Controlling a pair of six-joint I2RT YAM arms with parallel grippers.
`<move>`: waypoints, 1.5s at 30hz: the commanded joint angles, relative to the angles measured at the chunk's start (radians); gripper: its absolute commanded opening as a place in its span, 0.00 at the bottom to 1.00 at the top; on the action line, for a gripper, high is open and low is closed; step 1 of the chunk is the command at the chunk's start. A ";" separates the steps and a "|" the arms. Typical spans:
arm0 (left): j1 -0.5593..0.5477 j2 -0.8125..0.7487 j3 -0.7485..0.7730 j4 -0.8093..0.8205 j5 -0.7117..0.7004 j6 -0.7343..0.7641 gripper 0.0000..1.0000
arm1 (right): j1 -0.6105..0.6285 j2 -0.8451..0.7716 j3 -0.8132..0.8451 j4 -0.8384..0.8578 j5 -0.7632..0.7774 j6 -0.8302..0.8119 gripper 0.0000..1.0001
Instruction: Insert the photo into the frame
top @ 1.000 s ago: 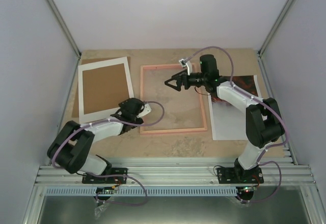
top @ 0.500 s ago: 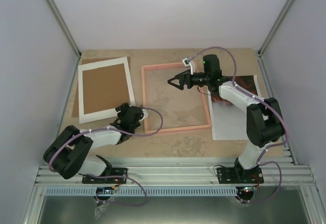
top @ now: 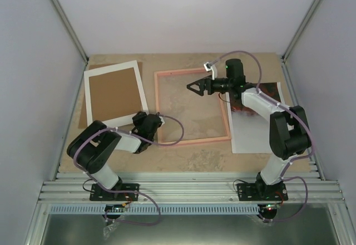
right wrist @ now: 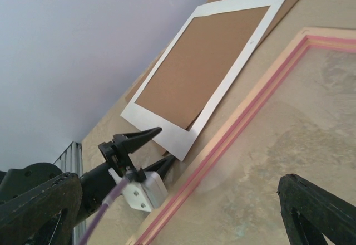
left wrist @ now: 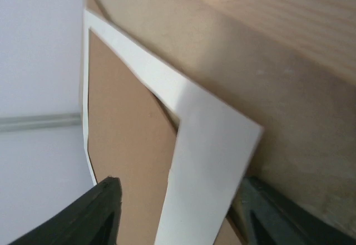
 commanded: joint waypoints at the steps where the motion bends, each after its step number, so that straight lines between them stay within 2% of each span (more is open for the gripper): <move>1: 0.011 0.051 -0.024 -0.121 0.078 0.015 0.55 | -0.019 0.010 -0.014 0.032 -0.022 0.027 0.97; 5: 0.031 0.039 0.010 -0.142 0.097 0.001 0.37 | -0.021 0.009 -0.015 0.037 -0.025 0.029 0.97; 11: 0.042 -0.017 0.057 -0.174 0.118 -0.011 0.03 | -0.021 0.008 -0.021 0.043 -0.026 0.028 0.97; 12: 0.045 -0.026 0.063 -0.175 0.119 -0.011 0.00 | -0.021 0.008 -0.022 0.044 -0.027 0.029 0.97; 22: 0.100 -0.150 0.151 -0.299 0.204 -0.072 0.00 | -0.013 0.023 -0.025 0.065 -0.026 0.048 0.94; 26: 0.177 -0.173 0.257 -0.528 0.366 -0.199 0.00 | 0.027 0.049 0.006 0.059 -0.017 0.059 0.93; 28: 0.249 -0.186 0.308 -0.619 0.490 -0.281 0.25 | 0.064 0.072 0.040 0.040 0.003 0.060 0.92; 29: 0.285 -0.188 0.330 -0.657 0.560 -0.321 0.33 | 0.086 0.088 0.064 0.031 0.014 0.059 0.93; 30: 0.321 -0.182 0.359 -0.695 0.607 -0.362 0.37 | 0.109 0.108 0.090 0.020 0.023 0.062 0.92; 36: 0.507 -0.097 0.496 -0.818 0.849 -0.604 0.50 | 0.246 0.264 0.301 -0.024 0.059 0.104 0.92; 40: 0.598 -0.025 0.546 -0.849 0.984 -0.698 0.51 | 0.320 0.380 0.415 -0.040 0.094 0.178 0.92; 45: 0.655 0.037 0.572 -0.851 1.058 -0.743 0.51 | 0.382 0.488 0.517 -0.083 0.174 0.299 0.96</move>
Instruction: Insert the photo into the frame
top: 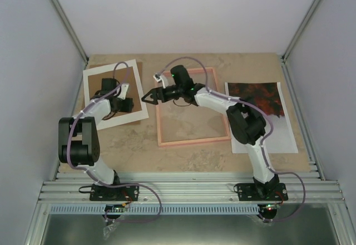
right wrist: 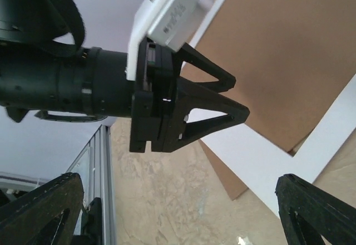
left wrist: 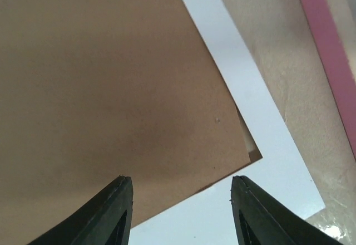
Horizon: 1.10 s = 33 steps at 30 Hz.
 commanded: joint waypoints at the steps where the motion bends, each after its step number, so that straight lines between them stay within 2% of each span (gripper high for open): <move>1: 0.048 0.050 0.036 -0.048 0.153 -0.106 0.51 | 0.042 0.086 0.078 -0.058 0.090 0.144 0.96; 6: 0.116 0.115 0.064 -0.055 0.238 -0.145 0.51 | 0.075 0.153 0.136 -0.045 0.118 0.236 0.98; 10: 0.127 0.152 0.062 -0.048 0.286 -0.144 0.47 | 0.084 0.197 0.167 -0.058 0.137 0.283 0.97; 18: 0.126 0.193 0.074 -0.044 0.328 -0.166 0.38 | 0.092 0.224 0.153 -0.189 0.328 0.312 0.90; 33: 0.162 0.048 0.033 -0.123 0.260 -0.101 0.36 | 0.079 0.189 0.131 -0.344 0.504 0.242 0.87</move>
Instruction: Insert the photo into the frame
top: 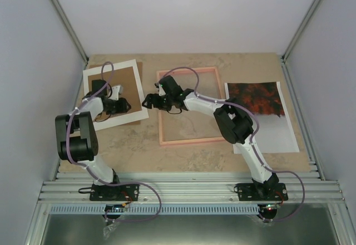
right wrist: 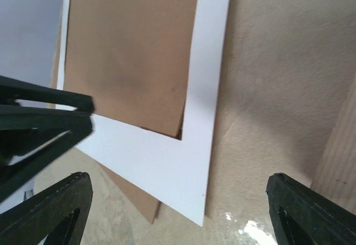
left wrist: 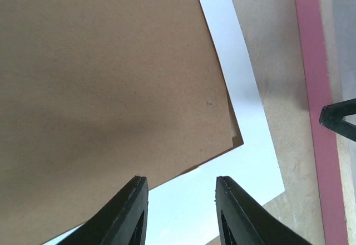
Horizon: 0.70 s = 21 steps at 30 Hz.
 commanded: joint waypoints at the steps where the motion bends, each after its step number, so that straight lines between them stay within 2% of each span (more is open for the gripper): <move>1: 0.030 -0.049 0.004 -0.042 -0.035 0.025 0.36 | -0.003 -0.004 -0.002 -0.150 0.128 -0.046 0.87; 3: 0.030 -0.070 -0.001 -0.058 -0.044 0.042 0.36 | 0.011 -0.006 0.026 -0.155 0.135 -0.071 0.87; 9: 0.033 -0.097 -0.026 -0.094 -0.075 0.085 0.34 | 0.031 0.046 0.080 -0.110 0.025 -0.077 0.89; 21: 0.033 0.037 -0.034 -0.118 -0.078 0.148 0.25 | 0.031 0.151 0.121 -0.047 -0.068 -0.014 0.88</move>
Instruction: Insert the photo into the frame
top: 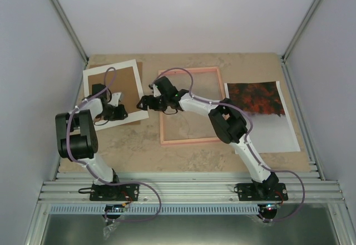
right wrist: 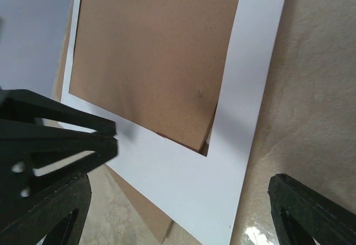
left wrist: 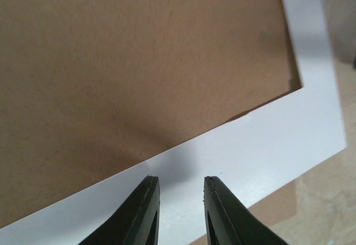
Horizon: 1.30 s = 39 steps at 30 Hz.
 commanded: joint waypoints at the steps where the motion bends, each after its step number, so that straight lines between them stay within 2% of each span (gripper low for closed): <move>1: 0.004 0.050 -0.019 -0.024 -0.008 0.046 0.25 | 0.006 0.070 0.001 -0.021 -0.032 0.042 0.88; 11: 0.005 0.078 -0.051 0.004 -0.051 0.070 0.23 | 0.009 0.086 -0.062 0.032 -0.097 0.108 0.87; 16: 0.005 0.083 -0.056 0.008 -0.048 0.070 0.22 | 0.010 0.091 -0.090 0.150 -0.220 0.185 0.83; 20: 0.004 0.082 -0.060 0.010 -0.050 0.073 0.22 | 0.010 0.095 -0.077 0.195 -0.257 0.209 0.83; 23: 0.003 0.079 -0.067 0.016 -0.053 0.072 0.22 | 0.008 0.076 -0.020 0.092 -0.172 0.156 0.86; 26: 0.005 0.077 -0.071 0.022 -0.055 0.069 0.22 | 0.010 0.039 0.033 -0.057 0.060 0.068 0.89; 28: 0.005 0.077 -0.070 0.023 -0.055 0.068 0.22 | 0.010 0.035 0.073 -0.143 0.159 0.030 0.91; 39: 0.004 0.063 -0.067 0.022 -0.056 0.063 0.22 | 0.005 0.025 0.102 -0.335 0.403 -0.113 0.94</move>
